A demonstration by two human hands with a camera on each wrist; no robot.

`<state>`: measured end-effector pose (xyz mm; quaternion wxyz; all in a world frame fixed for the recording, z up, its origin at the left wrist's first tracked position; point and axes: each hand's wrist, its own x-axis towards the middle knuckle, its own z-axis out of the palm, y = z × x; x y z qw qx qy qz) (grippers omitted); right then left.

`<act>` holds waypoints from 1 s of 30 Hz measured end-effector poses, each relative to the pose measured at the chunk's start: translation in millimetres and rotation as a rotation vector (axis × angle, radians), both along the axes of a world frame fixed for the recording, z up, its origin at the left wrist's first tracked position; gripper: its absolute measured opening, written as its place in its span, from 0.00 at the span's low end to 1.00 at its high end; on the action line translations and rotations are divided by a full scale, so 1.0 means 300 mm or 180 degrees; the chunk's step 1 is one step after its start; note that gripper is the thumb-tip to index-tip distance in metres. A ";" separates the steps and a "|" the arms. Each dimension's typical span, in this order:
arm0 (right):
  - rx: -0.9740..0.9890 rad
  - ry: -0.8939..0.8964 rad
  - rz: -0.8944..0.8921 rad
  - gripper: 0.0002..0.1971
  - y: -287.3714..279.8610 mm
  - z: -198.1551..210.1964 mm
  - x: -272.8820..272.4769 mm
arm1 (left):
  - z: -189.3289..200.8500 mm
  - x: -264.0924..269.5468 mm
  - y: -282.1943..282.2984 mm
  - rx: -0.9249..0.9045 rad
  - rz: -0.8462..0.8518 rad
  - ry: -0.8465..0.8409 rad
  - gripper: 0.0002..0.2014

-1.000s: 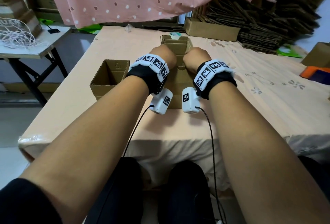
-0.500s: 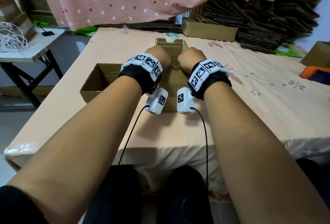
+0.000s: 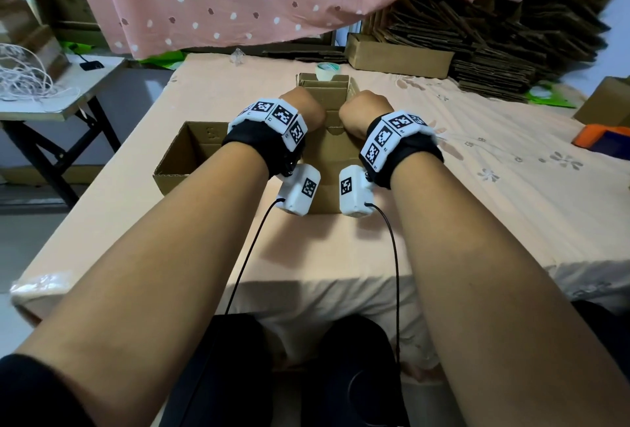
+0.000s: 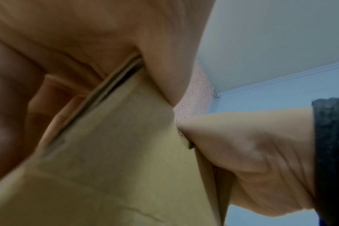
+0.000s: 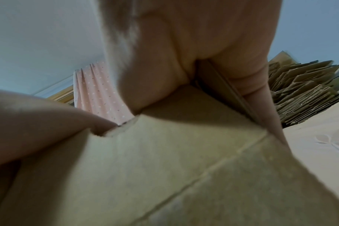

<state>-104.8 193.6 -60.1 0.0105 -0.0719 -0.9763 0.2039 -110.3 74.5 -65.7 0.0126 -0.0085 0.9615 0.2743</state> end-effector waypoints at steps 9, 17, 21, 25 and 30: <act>0.0050 0.0068 0.0001 0.16 -0.007 0.007 0.023 | 0.026 0.044 0.003 0.0340 0.0065 -0.0198 0.18; -0.0540 0.0074 0.0164 0.20 0.015 -0.017 0.023 | 0.057 0.109 -0.010 0.0740 -0.0144 -0.0471 0.18; -0.0138 -0.0030 0.0121 0.17 -0.001 0.003 0.025 | 0.075 0.142 -0.046 0.0693 -0.0304 -0.0523 0.30; -0.0177 0.0116 0.0306 0.19 0.009 -0.021 -0.014 | 0.057 0.160 -0.113 0.0725 -0.0428 -0.0120 0.50; -0.0212 0.0014 0.0131 0.21 -0.006 -0.046 -0.061 | 0.058 0.175 -0.245 0.0123 -0.0295 -0.0088 0.58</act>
